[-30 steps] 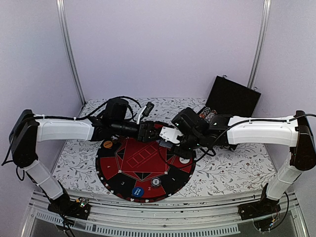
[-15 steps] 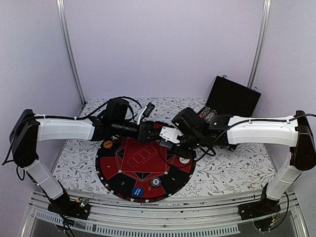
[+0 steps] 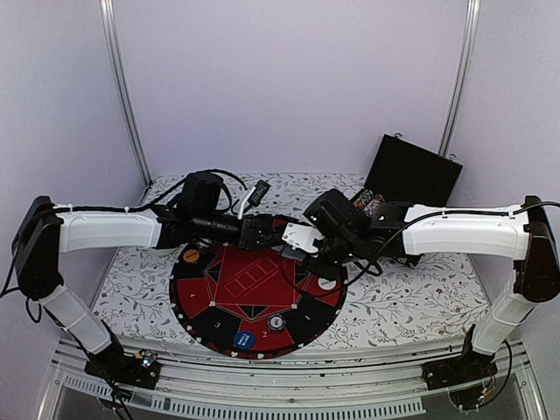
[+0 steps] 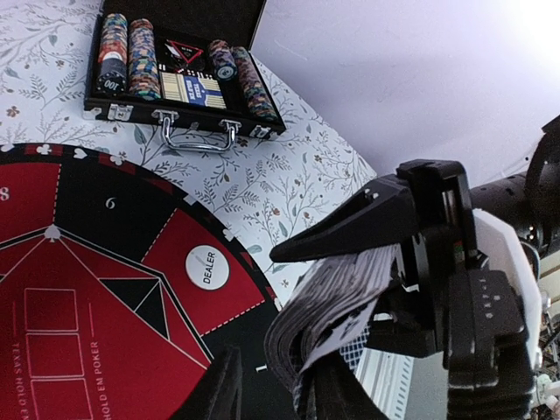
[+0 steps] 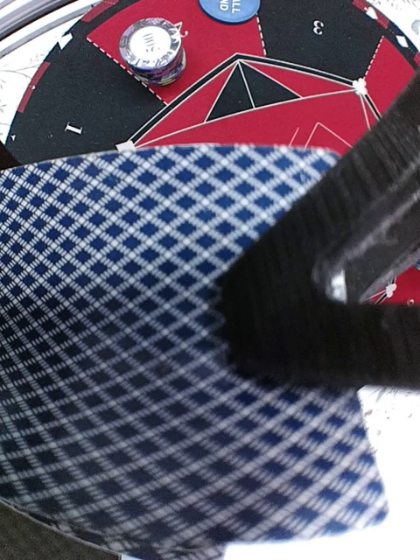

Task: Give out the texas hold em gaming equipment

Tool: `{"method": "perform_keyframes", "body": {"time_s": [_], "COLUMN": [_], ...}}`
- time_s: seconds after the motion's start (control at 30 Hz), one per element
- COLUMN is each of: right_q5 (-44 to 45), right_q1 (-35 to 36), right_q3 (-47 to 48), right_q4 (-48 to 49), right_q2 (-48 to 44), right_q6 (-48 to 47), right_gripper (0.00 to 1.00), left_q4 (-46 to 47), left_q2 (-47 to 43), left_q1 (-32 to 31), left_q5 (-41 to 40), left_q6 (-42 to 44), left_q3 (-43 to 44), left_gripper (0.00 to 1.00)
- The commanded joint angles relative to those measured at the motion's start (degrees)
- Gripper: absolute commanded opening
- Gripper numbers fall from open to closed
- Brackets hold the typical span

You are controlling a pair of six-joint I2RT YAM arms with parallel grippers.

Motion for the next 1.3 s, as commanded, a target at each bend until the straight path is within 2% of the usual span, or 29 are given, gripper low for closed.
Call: {"method": "perform_keyframes", "body": {"time_s": [0.0,0.17,0.43,0.67,0.87,1.1,1.27], "right_q5": [-0.14,-0.39,-0.49,-0.54,-0.84,-1.40,-1.97], "right_q1": [0.05,0.07,0.06,-0.11,-0.88,-2.63,-4.12], "right_q3": [2.35,2.62,2.62,2.50,1.93,0.94,0.39], "right_q4": [0.59,0.45,0.34,0.54,0.74,1.53,1.85], "right_q2": [0.68,0.84,1.09,1.04,0.59,-0.35,-0.71], "right_q6": [-0.22,-0.34,-0.20,-0.38,0.01,0.62,1.18], "right_gripper": [0.48,0.47,0.47,0.46,0.45,0.44,0.44], "left_q4": [-1.17,-1.32,-2.18,-2.50,-1.43,5.54,6.41], "left_q2": [-1.96,-2.06,-2.76,-3.68,-5.89,-9.53,-13.18], "left_q1": [0.82,1.12,1.31,1.40,2.90,7.63,10.14], "left_q5": [-0.10,-0.08,-0.50,1.52,2.93,6.14,6.29], "left_q6": [0.96,1.05,2.25,3.14,1.58,-5.63,-9.19], "left_q3": [-1.03,-0.79,-0.24,-0.31,-2.22,-7.80,-10.89], "left_gripper": [0.35,0.35,0.26,0.00,0.00,0.00,0.00]}}
